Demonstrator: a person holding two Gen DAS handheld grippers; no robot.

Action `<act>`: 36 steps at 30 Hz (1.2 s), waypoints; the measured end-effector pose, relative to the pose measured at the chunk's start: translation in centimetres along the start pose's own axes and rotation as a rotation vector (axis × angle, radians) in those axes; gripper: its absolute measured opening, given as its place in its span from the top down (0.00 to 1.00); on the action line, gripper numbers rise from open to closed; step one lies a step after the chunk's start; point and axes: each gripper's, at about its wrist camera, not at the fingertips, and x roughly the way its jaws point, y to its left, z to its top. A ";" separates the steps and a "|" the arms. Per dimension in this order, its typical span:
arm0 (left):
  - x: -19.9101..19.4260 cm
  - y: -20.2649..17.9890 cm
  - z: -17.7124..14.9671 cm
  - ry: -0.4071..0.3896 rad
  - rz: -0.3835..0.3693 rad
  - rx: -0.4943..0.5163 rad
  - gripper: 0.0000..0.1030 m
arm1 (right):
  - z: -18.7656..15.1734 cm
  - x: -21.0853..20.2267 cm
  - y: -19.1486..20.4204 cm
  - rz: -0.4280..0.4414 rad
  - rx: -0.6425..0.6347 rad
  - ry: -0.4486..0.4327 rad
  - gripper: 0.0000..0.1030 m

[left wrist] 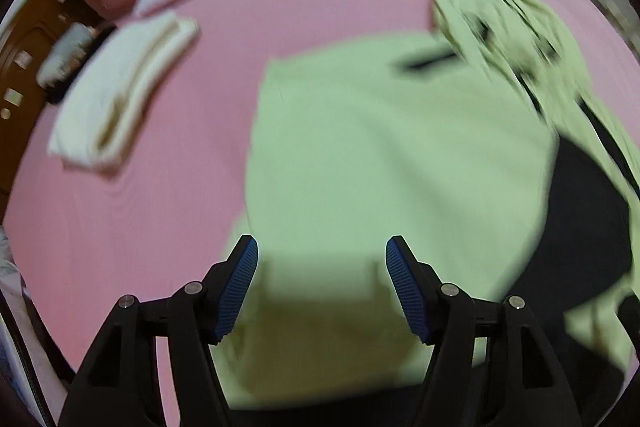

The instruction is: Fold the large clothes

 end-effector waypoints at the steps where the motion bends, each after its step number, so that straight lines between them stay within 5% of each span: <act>1: -0.9 0.1 -1.6 0.022 -0.016 0.018 0.32 | -1.2 -0.7 0.3 -0.020 0.011 0.008 0.34; 11: -7.6 -1.1 -12.0 0.093 -0.104 0.093 0.25 | -9.6 -5.1 1.0 -0.071 0.077 0.034 0.25; 17: -9.1 -5.5 -16.4 0.164 -0.128 0.212 0.23 | -13.4 -6.8 -2.8 -0.075 0.162 0.053 0.25; 27: -10.1 -20.5 -20.7 0.330 -0.067 0.317 0.23 | -16.7 -11.1 -18.2 -0.091 0.464 0.063 0.25; 31: -11.8 -29.7 -20.3 0.282 -0.028 0.387 0.23 | -16.2 -15.2 -25.9 -0.141 0.563 -0.030 0.25; 36: -13.5 -37.9 -18.5 0.266 -0.072 0.346 0.23 | -13.9 -18.6 -35.0 -0.187 0.647 -0.069 0.25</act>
